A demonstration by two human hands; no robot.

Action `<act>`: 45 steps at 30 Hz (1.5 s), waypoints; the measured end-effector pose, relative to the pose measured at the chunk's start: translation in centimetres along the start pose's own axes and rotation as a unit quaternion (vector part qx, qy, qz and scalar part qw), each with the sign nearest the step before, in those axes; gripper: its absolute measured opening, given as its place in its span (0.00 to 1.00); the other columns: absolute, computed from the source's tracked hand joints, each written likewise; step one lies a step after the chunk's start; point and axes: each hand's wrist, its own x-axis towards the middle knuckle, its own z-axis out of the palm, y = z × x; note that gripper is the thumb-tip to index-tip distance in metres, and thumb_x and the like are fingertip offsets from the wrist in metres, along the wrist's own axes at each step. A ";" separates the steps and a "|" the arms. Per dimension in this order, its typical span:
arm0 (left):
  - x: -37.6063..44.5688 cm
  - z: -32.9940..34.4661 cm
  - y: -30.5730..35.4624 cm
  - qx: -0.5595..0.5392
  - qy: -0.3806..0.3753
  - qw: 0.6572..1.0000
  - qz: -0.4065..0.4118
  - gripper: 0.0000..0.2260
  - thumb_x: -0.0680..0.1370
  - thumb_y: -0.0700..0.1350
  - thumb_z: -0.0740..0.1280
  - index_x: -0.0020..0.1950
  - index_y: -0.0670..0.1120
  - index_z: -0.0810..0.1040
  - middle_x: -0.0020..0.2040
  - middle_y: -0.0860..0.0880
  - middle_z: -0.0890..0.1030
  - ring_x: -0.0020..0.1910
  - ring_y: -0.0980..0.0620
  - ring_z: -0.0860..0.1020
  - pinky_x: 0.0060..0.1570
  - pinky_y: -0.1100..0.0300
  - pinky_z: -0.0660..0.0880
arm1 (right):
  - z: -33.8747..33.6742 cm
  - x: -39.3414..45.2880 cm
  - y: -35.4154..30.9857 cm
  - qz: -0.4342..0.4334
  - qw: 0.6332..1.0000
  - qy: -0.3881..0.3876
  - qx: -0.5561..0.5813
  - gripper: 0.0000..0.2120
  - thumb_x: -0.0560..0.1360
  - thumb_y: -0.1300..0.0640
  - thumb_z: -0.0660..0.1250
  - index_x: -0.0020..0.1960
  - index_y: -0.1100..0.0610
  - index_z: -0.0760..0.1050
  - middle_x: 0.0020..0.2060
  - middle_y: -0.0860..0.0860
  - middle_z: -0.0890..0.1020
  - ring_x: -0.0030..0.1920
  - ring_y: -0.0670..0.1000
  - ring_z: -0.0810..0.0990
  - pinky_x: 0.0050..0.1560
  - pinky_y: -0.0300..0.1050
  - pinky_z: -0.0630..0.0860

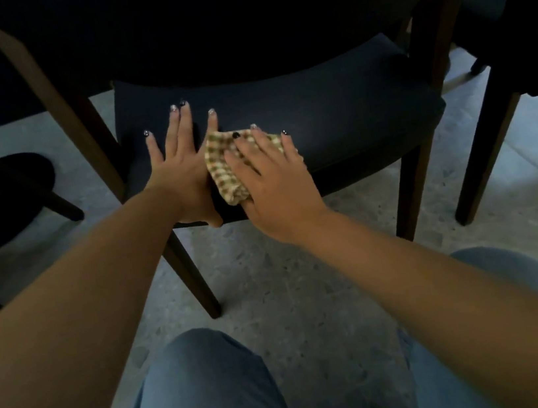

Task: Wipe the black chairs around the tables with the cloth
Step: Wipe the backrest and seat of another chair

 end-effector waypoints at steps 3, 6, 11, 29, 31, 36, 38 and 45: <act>0.0 0.2 0.2 -0.004 -0.005 1.000 -0.012 0.71 0.56 0.63 0.81 0.75 0.51 0.27 0.75 0.40 0.28 0.74 0.41 0.27 0.70 0.33 0.36 | -0.5 -0.3 1.0 -0.043 0.999 -0.001 -0.015 0.25 0.76 0.56 0.53 0.72 0.60 0.66 0.71 0.60 0.68 0.74 0.62 0.60 0.71 0.65 0.56; -0.2 0.1 0.2 -0.015 0.005 1.000 -0.023 0.72 0.55 0.62 0.81 0.74 0.54 0.25 0.75 0.40 0.28 0.74 0.39 0.28 0.69 0.34 0.35 | -1.1 -0.5 2.3 -0.121 0.992 -0.020 -0.009 0.24 0.75 0.59 0.51 0.68 0.63 0.71 0.67 0.63 0.72 0.70 0.65 0.66 0.69 0.65 0.62; -1.3 0.1 0.8 -0.070 0.026 0.993 -0.096 0.74 0.53 0.57 0.83 0.71 0.56 0.21 0.76 0.39 0.29 0.73 0.37 0.28 0.68 0.31 0.35 | -3.1 -1.0 6.9 -0.161 0.987 -0.011 0.002 0.21 0.72 0.72 0.58 0.64 0.67 0.74 0.64 0.64 0.75 0.68 0.66 0.70 0.67 0.63 0.66; -0.9 1.4 1.0 -0.062 -0.021 0.983 -0.170 0.67 0.59 0.56 0.82 0.77 0.43 0.33 0.78 0.39 0.36 0.77 0.40 0.35 0.73 0.40 0.39 | -1.7 3.3 2.6 -0.110 0.992 -0.059 0.010 0.28 0.77 0.66 0.56 0.76 0.59 0.55 0.76 0.54 0.58 0.77 0.52 0.52 0.74 0.43 0.41; -0.9 1.3 1.0 -0.070 -0.020 0.983 -0.167 0.67 0.59 0.56 0.82 0.77 0.43 0.33 0.78 0.39 0.37 0.77 0.40 0.35 0.73 0.40 0.38 | -3.1 1.9 5.7 -0.115 0.991 -0.069 0.024 0.29 0.75 0.69 0.57 0.75 0.60 0.58 0.75 0.56 0.59 0.76 0.53 0.54 0.73 0.40 0.40; -1.0 1.5 1.1 -0.069 -0.012 0.983 -0.169 0.67 0.60 0.57 0.81 0.77 0.44 0.32 0.78 0.39 0.38 0.77 0.39 0.37 0.73 0.41 0.40 | -6.2 -0.4 13.4 0.051 0.996 -0.043 0.054 0.26 0.77 0.68 0.59 0.74 0.56 0.63 0.74 0.54 0.64 0.75 0.54 0.58 0.74 0.45 0.50; -1.0 1.5 1.2 -0.063 -0.016 0.984 -0.169 0.67 0.59 0.58 0.81 0.77 0.44 0.33 0.78 0.39 0.39 0.77 0.38 0.38 0.73 0.40 0.41 | -6.3 0.5 13.6 0.113 0.991 -0.026 0.064 0.24 0.76 0.67 0.61 0.71 0.57 0.68 0.70 0.57 0.70 0.73 0.57 0.63 0.73 0.47 0.56; -1.1 1.3 1.1 -0.056 -0.026 0.983 -0.172 0.66 0.60 0.58 0.81 0.78 0.45 0.34 0.78 0.39 0.38 0.77 0.39 0.37 0.74 0.41 0.41 | -1.8 5.4 0.0 -0.029 0.995 0.018 0.097 0.20 0.78 0.61 0.59 0.70 0.57 0.70 0.69 0.54 0.72 0.72 0.55 0.63 0.73 0.46 0.52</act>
